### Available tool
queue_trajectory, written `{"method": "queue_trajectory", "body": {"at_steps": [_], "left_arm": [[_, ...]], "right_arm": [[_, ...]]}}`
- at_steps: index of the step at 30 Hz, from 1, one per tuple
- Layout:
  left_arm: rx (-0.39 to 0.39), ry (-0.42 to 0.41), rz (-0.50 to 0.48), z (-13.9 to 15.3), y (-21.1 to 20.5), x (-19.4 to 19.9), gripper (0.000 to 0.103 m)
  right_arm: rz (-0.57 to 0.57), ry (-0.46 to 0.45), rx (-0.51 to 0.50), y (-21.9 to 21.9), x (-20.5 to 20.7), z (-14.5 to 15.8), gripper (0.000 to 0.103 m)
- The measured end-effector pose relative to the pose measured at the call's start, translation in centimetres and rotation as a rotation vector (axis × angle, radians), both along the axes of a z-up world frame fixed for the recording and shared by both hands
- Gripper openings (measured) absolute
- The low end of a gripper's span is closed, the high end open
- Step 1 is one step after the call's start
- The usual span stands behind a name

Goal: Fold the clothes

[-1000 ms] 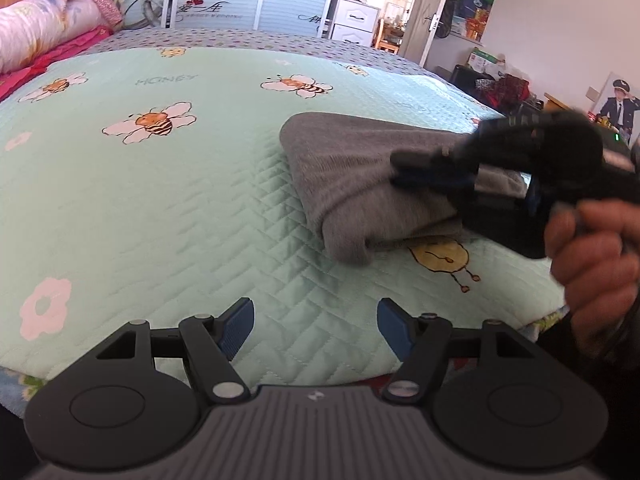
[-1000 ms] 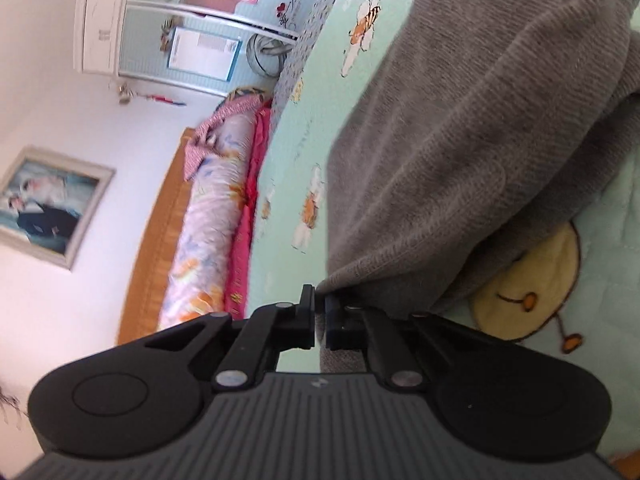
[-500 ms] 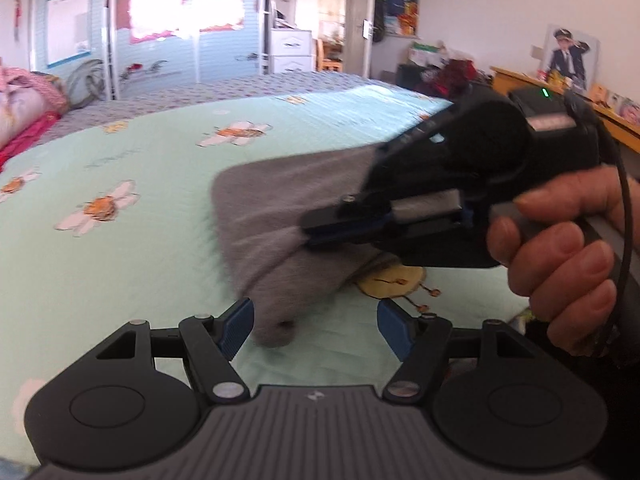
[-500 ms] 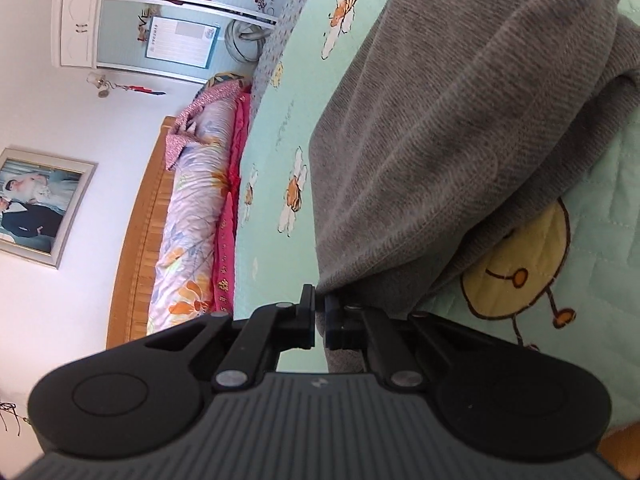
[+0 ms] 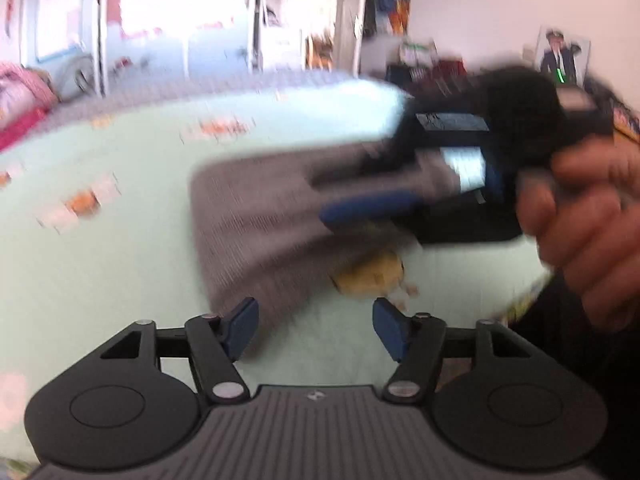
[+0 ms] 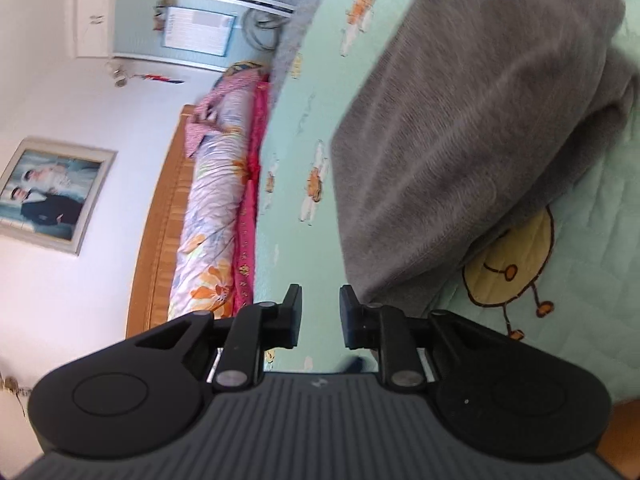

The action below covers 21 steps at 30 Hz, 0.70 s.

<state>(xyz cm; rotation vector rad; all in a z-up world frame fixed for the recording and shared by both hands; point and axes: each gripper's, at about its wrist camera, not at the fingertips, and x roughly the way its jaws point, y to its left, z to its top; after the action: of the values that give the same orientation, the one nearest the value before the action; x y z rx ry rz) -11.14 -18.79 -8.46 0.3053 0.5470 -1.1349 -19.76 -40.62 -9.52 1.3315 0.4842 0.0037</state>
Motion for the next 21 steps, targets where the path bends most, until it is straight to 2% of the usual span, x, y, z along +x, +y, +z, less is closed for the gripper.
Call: {"method": "queue_trajectory", "body": {"at_steps": [5, 8, 17, 20, 21], "left_arm": [[0.122, 0.011, -0.009, -2.5, -2.4, 1.6, 0.068], [0.163, -0.034, -0.017, -3.1, -2.8, 0.9, 0.068], [0.115, -0.017, 0.024, -2.3, -2.3, 2.1, 0.068], [0.143, -0.025, 0.000, -2.5, -3.4, 2.5, 0.068], [0.156, -0.031, -0.007, -2.7, -3.8, 2.7, 0.068]], "right_arm": [[-0.042, 0.003, -0.020, -0.7, -1.3, 0.4, 0.023], [-0.064, 0.008, -0.028, -0.9, -2.0, 0.4, 0.023], [-0.083, 0.025, -0.050, -1.1, -2.1, 0.3, 0.024], [-0.063, 0.025, -0.081, -0.9, -1.5, 0.7, 0.026], [-0.060, 0.027, -0.086, -0.9, -1.3, 0.7, 0.031]]}}
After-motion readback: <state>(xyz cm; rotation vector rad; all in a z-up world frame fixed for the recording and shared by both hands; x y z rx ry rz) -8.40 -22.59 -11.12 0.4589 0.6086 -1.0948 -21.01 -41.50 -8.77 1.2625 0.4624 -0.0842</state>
